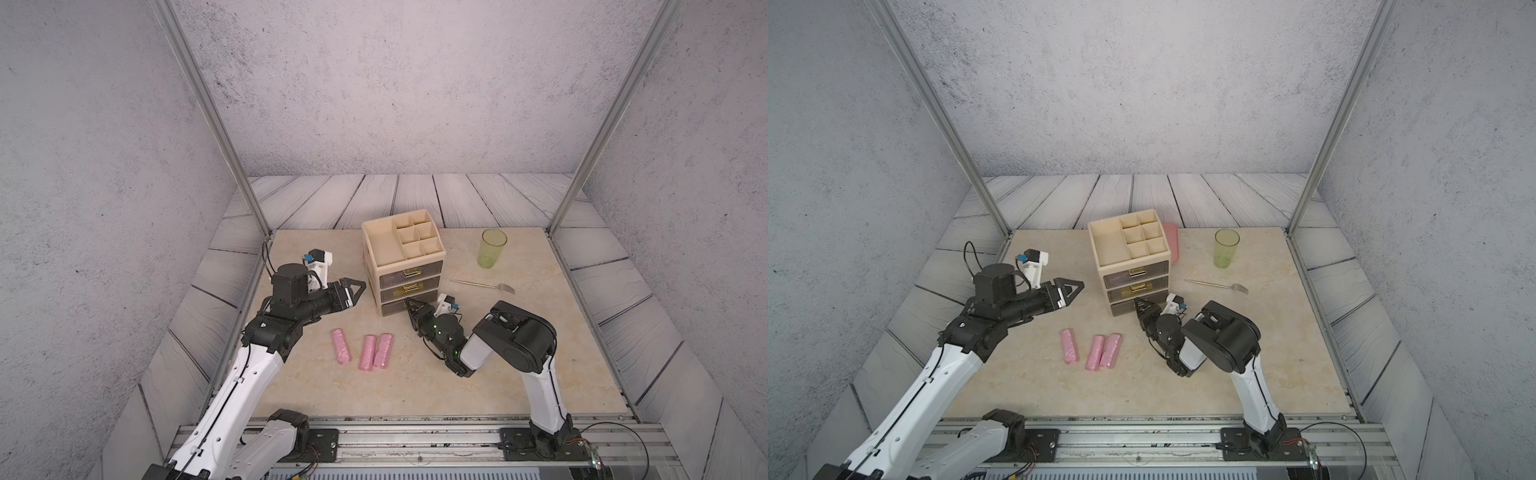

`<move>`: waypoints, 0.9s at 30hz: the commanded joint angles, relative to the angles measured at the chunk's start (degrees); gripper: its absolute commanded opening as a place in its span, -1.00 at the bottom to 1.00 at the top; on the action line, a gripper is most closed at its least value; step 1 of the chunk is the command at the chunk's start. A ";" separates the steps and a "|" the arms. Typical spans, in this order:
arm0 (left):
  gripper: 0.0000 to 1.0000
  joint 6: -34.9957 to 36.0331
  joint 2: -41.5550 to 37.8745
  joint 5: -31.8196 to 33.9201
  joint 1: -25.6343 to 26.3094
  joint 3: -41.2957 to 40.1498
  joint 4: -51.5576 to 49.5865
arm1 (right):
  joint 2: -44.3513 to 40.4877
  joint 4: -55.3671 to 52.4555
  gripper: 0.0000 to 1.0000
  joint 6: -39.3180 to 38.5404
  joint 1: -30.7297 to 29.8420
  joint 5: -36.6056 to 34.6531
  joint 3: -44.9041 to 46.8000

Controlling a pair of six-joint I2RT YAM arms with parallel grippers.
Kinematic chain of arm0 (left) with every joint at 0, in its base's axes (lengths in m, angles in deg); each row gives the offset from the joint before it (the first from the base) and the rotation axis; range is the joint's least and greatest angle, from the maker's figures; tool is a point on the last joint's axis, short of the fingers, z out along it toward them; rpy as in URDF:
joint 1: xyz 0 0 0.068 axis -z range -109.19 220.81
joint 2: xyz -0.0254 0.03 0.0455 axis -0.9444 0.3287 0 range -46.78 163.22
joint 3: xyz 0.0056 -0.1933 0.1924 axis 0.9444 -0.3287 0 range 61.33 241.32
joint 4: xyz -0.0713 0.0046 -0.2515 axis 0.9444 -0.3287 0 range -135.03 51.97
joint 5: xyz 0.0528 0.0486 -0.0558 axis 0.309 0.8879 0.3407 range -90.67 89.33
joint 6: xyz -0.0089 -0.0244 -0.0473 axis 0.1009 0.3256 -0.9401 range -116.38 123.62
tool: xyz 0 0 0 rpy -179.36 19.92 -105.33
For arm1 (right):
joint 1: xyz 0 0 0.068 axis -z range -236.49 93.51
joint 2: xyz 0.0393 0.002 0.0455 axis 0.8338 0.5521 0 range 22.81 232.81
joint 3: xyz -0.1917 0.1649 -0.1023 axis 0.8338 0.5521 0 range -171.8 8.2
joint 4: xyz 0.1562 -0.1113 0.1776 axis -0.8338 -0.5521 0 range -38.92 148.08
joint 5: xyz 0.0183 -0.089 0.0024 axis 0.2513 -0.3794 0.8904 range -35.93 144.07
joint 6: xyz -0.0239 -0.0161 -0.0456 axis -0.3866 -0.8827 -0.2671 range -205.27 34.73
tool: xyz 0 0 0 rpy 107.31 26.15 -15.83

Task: Sort the rolls of trash bags by color and place them into the drawer
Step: Open the drawer in the storage box.

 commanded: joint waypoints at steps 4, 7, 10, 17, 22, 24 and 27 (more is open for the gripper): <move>0.26 0.86 -0.87 -1.14 -0.89 -0.77 -0.28 | 2.56 -0.70 -0.45 0.08 0.05 -1.55 -1.20; 0.26 0.77 -0.72 -1.27 -0.90 -0.93 -0.02 | 2.47 -0.70 -0.45 -0.01 0.07 -1.51 -1.07; 0.26 0.60 -0.64 -1.52 -0.99 -1.12 0.27 | 2.39 -0.70 -0.45 -0.41 0.05 -1.13 -0.99; 0.27 0.44 -0.68 -1.58 -0.99 -1.31 0.53 | 1.61 -0.70 -0.25 -1.45 -0.03 -0.17 -0.63; 0.27 0.34 -0.84 -1.65 -1.01 -1.30 0.49 | 0.35 -0.70 -0.25 -2.53 -0.17 -0.91 0.31; 0.27 0.20 -0.87 -1.66 -1.06 -1.30 0.61 | -0.45 -0.70 -0.26 -3.53 -0.14 -0.92 0.75; 0.27 -0.06 -0.76 -1.93 -1.05 -1.47 1.00 | -1.59 -0.70 -0.27 -4.79 -0.30 -1.12 1.51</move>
